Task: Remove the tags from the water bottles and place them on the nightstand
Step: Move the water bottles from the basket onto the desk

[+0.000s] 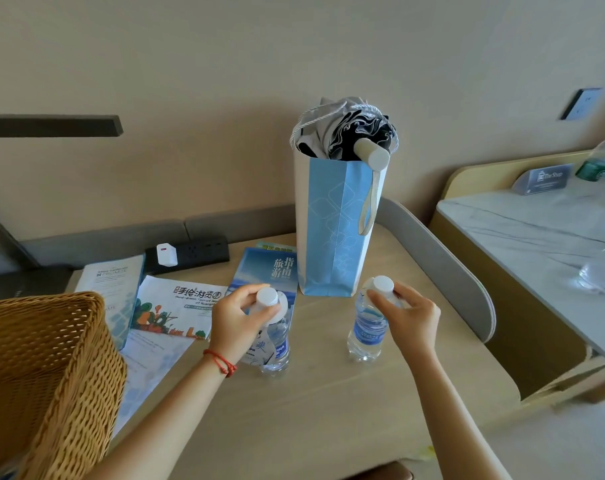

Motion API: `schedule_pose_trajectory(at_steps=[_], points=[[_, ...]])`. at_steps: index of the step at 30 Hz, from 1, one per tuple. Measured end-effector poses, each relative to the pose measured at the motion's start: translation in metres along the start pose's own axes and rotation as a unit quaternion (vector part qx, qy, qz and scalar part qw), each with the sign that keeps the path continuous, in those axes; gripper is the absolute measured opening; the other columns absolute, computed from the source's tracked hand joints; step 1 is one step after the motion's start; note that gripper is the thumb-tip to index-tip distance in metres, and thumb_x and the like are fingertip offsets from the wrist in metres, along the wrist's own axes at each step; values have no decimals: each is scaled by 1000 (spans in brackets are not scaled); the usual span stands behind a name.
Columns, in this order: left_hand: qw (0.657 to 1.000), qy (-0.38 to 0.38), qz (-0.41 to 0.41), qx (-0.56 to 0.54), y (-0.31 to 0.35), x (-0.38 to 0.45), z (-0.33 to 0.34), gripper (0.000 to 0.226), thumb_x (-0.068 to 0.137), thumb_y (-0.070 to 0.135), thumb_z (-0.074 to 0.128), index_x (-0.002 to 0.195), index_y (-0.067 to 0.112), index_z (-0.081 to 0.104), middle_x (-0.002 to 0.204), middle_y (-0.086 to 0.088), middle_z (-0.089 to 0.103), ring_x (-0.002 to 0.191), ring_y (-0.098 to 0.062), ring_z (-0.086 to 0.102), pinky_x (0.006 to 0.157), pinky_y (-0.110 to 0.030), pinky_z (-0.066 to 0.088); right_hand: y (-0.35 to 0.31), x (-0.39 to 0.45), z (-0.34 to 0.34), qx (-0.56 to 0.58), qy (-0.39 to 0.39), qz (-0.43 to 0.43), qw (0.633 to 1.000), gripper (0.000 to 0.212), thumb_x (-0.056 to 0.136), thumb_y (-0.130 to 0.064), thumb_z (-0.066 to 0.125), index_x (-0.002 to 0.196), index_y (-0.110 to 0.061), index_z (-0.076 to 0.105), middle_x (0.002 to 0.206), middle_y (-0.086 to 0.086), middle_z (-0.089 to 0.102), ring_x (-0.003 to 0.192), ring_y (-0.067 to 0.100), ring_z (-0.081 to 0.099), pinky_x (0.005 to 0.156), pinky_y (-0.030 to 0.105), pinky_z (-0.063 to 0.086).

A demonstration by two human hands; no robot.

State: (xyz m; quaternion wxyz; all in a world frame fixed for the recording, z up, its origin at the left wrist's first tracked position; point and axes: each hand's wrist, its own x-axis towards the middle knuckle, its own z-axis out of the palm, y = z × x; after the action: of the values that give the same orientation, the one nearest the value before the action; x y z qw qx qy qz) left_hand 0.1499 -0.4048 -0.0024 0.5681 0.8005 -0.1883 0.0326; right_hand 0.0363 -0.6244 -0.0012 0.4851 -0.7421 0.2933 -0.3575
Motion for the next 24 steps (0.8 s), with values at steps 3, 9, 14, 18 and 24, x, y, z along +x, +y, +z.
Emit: schedule_pose_trajectory(at_steps=[3,9,14,18,24], points=[[1000,-9,4,-1,-2,0,-1,31,67,8,79,95,14,68,89,3,69,83,3,61,67,-4,46,6,0,0,6,6,20,1000,14,66,-23,81,73,-21,68,69,3,66,64,13,54,61,26,44],[1000,-16,6,-3,-2,-1,0,34,68,6,77,100,8,66,95,-2,68,87,-3,61,69,-4,47,9,3,0,-12,-23,26,999,20,71,-23,78,88,-20,69,75,-9,66,71,8,59,63,18,44],[1000,-14,-3,3,-2,-4,2,36,71,8,75,105,10,63,100,-2,66,93,-13,60,68,-7,48,10,2,3,-30,-23,27,999,26,72,-25,76,92,-12,67,80,-1,65,77,19,60,61,20,41],[1000,-26,3,18,-1,-6,0,38,74,10,73,110,9,62,106,-3,65,98,-14,58,73,-9,45,3,-6,0,-47,-23,23,998,48,73,-27,76,117,-16,61,103,-5,63,96,12,56,79,24,44],[997,-36,34,53,2,-16,-15,42,82,19,65,123,11,55,123,-3,59,111,-7,49,84,-15,44,-19,-23,1,-126,0,-81,989,51,81,-28,69,127,-15,53,131,8,56,120,27,50,98,41,39]])
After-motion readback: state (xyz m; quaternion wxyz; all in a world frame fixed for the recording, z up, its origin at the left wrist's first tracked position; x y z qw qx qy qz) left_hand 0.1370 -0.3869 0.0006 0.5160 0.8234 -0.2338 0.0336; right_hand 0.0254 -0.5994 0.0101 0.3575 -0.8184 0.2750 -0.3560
